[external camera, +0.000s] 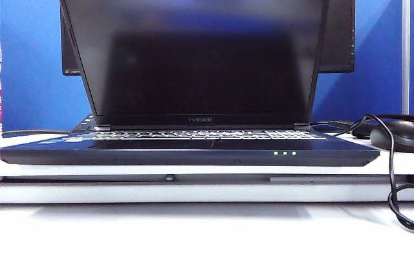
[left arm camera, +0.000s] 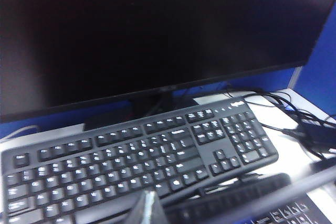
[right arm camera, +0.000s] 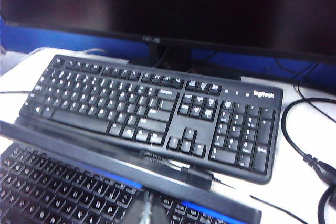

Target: Open the lid of the black laptop.

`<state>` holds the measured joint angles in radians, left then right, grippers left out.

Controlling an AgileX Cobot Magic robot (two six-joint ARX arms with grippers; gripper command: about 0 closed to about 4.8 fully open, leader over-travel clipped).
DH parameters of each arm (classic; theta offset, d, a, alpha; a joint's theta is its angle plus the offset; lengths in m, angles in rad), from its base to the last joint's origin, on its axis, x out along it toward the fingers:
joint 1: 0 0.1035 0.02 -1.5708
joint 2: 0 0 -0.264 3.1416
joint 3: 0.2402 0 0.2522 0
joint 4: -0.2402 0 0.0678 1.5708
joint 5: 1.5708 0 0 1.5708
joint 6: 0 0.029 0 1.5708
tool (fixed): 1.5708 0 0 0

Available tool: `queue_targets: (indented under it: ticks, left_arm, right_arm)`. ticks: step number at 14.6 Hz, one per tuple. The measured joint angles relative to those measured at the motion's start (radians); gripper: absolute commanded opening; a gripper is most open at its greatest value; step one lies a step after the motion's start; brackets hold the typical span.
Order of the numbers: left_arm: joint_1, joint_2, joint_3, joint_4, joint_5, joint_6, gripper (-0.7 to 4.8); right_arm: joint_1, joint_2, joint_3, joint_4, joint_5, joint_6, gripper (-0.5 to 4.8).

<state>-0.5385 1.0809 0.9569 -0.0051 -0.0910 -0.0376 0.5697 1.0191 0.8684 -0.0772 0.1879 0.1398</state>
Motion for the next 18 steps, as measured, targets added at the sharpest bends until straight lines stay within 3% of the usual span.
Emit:
queue_targets:
  ticks: [2, 5, 8, 10, 12, 15, 18]
  left_arm:
    - [0.0, -0.019, 0.001, -0.023, 0.004, 0.0, -0.06]
    - [0.0, -0.06, 0.069, -0.066, 0.13, 0.004, -0.06]
    - [0.0, -0.066, 0.189, -0.328, 0.255, 0.004, -0.06]
    - [0.0, -0.046, 0.185, -0.511, 0.255, 0.022, -0.06]
    - [0.0, -0.003, 0.184, -0.585, 0.243, 0.03, -0.06]
    - [-0.002, 0.012, 0.178, -0.529, 0.111, 0.034, -0.06]
    - [-0.001, 0.031, 0.178, -0.462, 0.09, 0.034, -0.06]
  right_arm:
    - [-0.001, 0.0, 0.01, -0.019, -0.002, -0.01, -0.01]
    - [-0.006, -0.001, 0.011, -0.029, -0.006, -0.012, -0.01]
    - [-0.006, -0.001, 0.011, -0.03, -0.006, -0.014, -0.01]
    - [-0.007, -0.001, 0.013, -0.031, -0.006, -0.014, -0.01]
    - [-0.007, -0.001, 0.013, -0.031, -0.006, -0.014, -0.01]
    - [-0.007, -0.001, 0.013, -0.031, -0.005, -0.014, -0.01]
    - [-0.008, -0.001, 0.013, -0.031, -0.006, -0.014, -0.01]
